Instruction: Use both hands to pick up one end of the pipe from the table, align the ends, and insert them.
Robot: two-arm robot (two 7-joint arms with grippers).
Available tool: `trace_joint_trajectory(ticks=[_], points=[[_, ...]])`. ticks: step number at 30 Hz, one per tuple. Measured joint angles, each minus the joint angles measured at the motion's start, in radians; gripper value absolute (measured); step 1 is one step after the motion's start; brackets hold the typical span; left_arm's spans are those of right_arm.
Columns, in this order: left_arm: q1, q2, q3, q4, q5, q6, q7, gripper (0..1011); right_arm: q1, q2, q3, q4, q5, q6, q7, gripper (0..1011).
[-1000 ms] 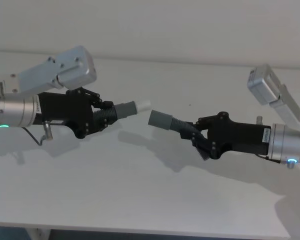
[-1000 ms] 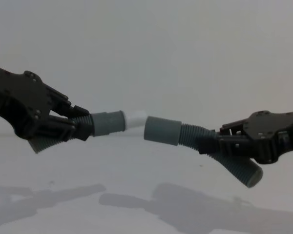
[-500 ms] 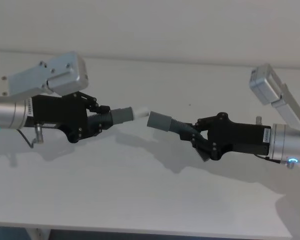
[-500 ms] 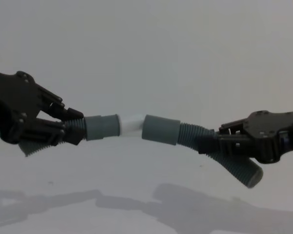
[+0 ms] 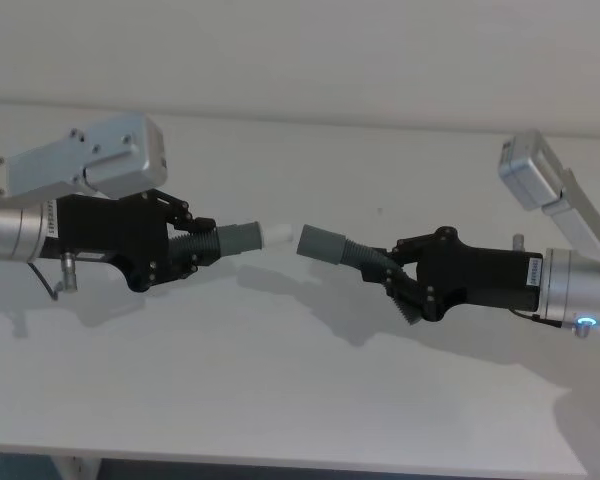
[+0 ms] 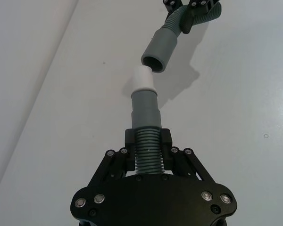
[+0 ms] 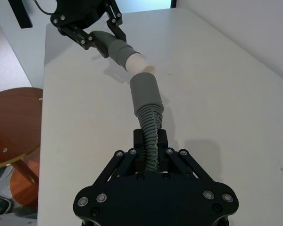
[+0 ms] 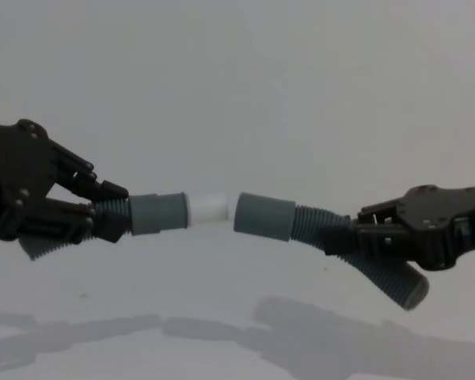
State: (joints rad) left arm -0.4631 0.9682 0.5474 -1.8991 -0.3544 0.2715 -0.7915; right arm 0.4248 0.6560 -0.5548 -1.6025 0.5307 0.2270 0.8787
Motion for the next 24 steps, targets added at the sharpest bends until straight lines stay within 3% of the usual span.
trace_joint_trajectory(ticks=[24], points=[[-0.006,0.004,0.015,-0.006,-0.018,-0.014,-0.018,305,0.016,0.009,-0.02,0.014,0.014,-0.016,-0.004,156]])
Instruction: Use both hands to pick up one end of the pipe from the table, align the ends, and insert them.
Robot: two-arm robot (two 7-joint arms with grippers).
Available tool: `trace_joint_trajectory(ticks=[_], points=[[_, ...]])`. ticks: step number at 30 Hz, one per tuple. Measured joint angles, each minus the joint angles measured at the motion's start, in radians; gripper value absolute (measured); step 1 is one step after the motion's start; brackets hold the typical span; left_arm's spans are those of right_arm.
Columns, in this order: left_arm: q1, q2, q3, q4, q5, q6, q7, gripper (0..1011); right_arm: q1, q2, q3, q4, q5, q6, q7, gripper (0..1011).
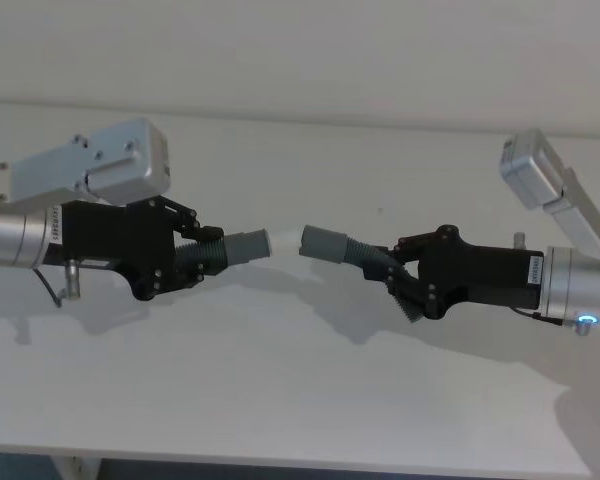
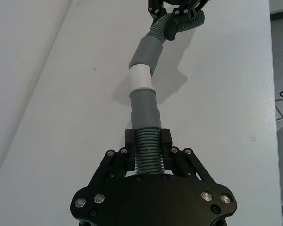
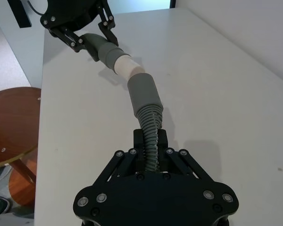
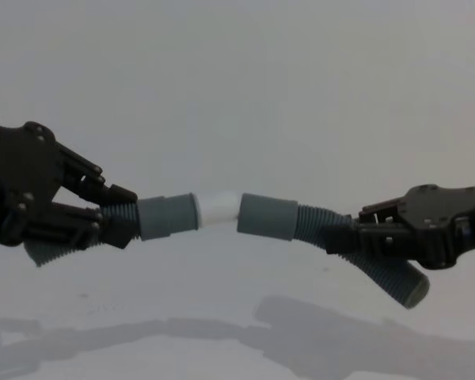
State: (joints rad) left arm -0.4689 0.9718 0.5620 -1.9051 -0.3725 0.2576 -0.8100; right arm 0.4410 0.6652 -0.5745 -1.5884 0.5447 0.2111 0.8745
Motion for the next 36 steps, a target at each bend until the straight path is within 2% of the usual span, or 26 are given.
trace_joint_trajectory(ticks=[18,36], points=[[-0.008,-0.004,0.014,-0.008,0.006,0.016,0.006,305,0.0,0.014,-0.001,-0.015,0.027,-0.023,0.011,156],[0.017,-0.002,-0.011,-0.028,0.023,0.038,0.06,305,0.003,0.029,-0.014,-0.021,0.032,-0.039,0.007,156]])
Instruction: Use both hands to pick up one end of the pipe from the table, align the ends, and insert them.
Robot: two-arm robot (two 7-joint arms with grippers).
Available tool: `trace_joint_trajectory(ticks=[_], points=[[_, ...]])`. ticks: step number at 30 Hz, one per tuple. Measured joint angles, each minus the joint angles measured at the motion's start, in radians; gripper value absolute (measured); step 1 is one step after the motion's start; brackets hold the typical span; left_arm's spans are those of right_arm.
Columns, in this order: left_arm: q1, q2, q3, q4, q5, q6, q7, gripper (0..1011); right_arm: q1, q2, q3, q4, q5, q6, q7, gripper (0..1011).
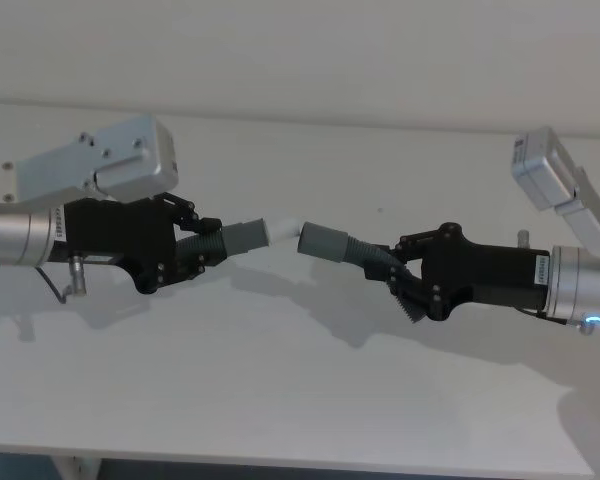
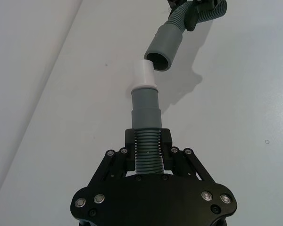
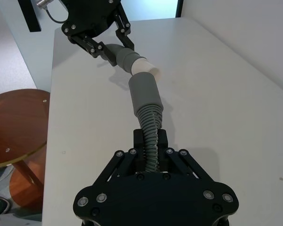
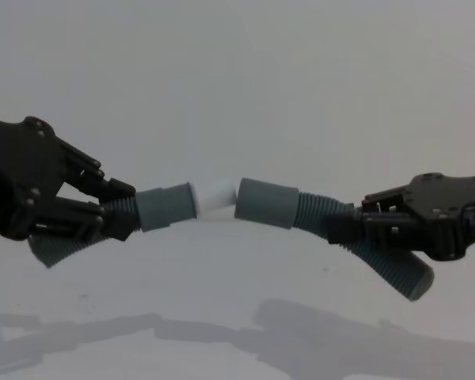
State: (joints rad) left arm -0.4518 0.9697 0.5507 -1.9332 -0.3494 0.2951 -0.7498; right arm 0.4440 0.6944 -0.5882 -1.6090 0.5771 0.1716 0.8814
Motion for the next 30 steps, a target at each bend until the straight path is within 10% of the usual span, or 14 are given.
trace_joint_trajectory(ticks=[30], points=[[0.02,0.016,-0.012,-0.024,-0.031,-0.008,-0.024,305,0.011,0.005,-0.023,0.005,0.0,0.008,-0.048,156]])
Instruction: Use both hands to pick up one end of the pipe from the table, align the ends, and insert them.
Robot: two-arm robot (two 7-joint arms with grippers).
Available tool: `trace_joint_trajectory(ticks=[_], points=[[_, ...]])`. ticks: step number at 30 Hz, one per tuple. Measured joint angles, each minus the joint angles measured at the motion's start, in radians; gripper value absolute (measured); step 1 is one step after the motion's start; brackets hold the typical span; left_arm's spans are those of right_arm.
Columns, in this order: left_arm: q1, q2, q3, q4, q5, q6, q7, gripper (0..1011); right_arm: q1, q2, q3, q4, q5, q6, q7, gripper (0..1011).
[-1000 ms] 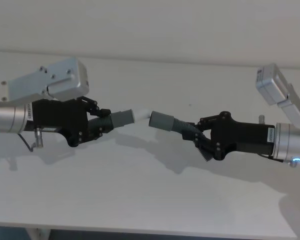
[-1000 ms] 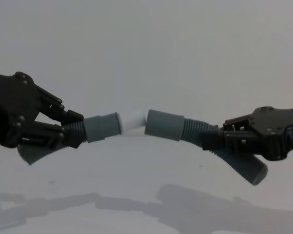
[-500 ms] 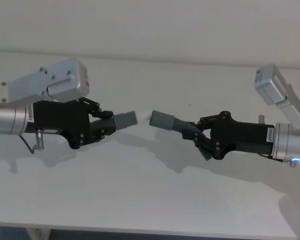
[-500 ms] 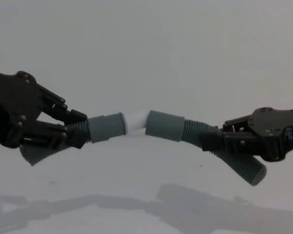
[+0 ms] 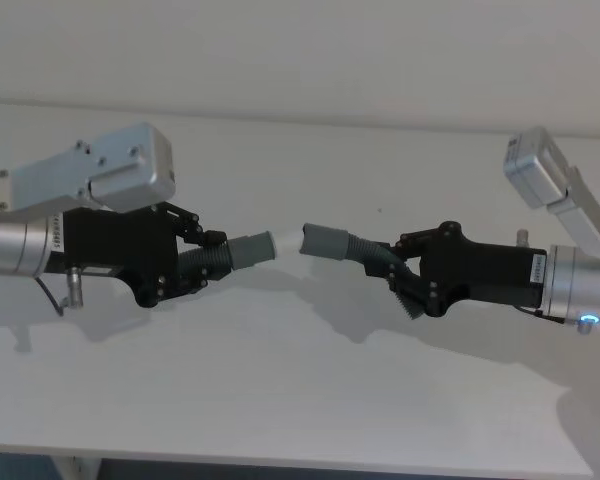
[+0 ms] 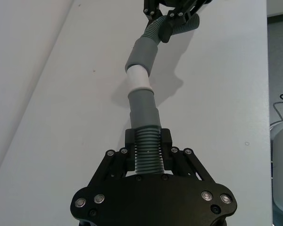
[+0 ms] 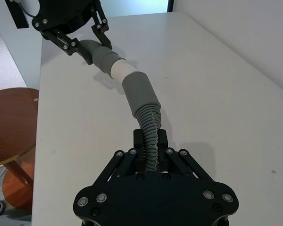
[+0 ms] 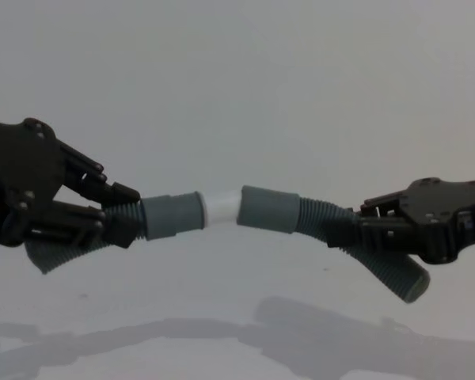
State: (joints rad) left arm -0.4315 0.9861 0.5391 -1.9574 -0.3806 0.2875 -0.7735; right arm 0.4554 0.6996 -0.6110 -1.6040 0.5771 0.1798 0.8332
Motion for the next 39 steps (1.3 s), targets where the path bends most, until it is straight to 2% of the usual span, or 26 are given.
trace_joint_trajectory(ticks=[15,39], points=[[-0.003,0.011,0.004,-0.01,0.001,0.014,-0.011,305,0.009,0.004,-0.013,0.007,0.004,-0.02,0.002,156],[-0.05,-0.012,0.047,0.011,0.007,0.015,-0.049,305,0.029,0.018,-0.043,0.017,0.006,-0.091,0.065,156]])
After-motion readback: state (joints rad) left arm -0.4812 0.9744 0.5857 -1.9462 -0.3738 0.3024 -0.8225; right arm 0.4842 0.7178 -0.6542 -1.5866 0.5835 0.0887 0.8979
